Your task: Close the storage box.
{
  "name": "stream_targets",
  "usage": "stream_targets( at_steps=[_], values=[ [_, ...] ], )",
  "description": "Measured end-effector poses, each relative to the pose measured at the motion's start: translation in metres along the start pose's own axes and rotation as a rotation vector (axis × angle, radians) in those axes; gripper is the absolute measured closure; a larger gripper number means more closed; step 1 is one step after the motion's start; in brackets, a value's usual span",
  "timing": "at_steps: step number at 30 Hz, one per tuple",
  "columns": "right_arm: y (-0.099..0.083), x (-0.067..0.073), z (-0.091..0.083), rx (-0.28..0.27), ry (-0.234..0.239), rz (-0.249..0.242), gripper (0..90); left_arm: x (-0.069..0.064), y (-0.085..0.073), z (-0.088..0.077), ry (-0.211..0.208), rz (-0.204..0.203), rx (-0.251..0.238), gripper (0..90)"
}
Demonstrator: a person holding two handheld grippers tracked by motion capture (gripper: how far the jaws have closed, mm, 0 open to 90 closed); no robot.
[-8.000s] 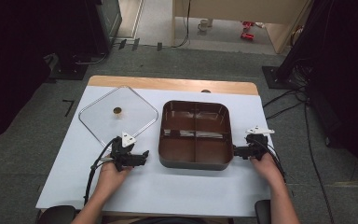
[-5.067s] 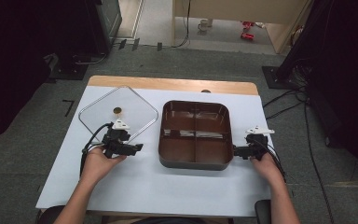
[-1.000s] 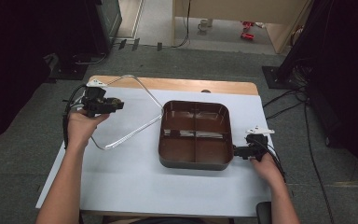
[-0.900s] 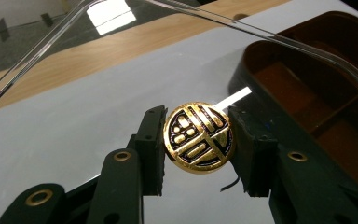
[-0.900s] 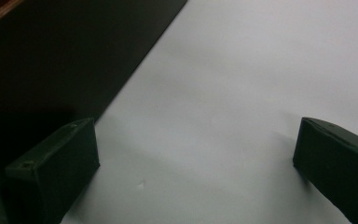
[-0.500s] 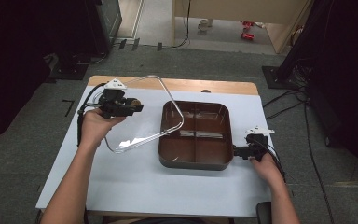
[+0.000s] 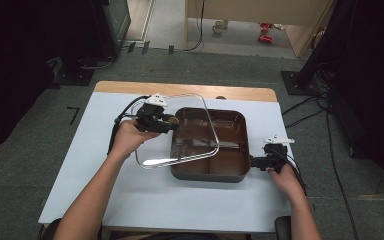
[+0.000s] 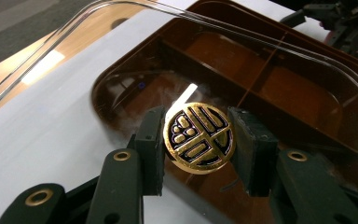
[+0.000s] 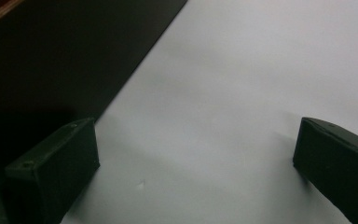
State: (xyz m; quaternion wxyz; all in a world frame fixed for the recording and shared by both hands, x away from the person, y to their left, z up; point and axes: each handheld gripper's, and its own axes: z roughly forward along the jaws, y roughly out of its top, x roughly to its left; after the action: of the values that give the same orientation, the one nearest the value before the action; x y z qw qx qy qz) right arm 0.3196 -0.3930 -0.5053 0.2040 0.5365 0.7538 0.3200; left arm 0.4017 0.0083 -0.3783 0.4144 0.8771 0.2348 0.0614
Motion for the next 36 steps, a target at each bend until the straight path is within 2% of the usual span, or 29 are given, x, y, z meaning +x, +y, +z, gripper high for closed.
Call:
stream_targets(
  at_steps=[7,15,17,20,25,29,33,36],
  values=[
    [0.0,0.0,0.0,0.0,0.0,0.0,0.0,-0.014,0.026,0.027,-0.054,0.098,0.016,59.5],
    [0.0,0.0,0.0,0.0,0.0,0.0,0.0,-0.018,0.037,0.056,-0.167,0.157,0.072,59.5],
    [0.0,0.0,0.0,0.0,0.0,-0.001,0.0,-0.018,0.039,0.066,-0.188,0.161,0.092,59.5],
    [0.0,0.0,0.0,0.0,0.0,0.0,0.0,-0.02,0.039,0.077,-0.196,0.182,0.115,59.5],
    [0.0,0.0,0.0,0.0,0.0,0.0,0.0,-0.023,0.036,0.096,-0.205,0.187,0.142,59.4],
    [0.0,0.0,0.0,0.0,0.0,0.0,0.0,-0.025,0.037,0.101,-0.228,0.158,0.121,59.4],
    [0.0,0.0,0.0,0.0,0.0,-0.001,0.0,-0.032,0.037,0.107,-0.239,0.171,0.14,59.4],
    [0.0,0.0,0.0,0.0,-0.001,0.0,0.0,-0.03,0.035,0.107,-0.249,0.14,0.144,59.3]
  ],
)
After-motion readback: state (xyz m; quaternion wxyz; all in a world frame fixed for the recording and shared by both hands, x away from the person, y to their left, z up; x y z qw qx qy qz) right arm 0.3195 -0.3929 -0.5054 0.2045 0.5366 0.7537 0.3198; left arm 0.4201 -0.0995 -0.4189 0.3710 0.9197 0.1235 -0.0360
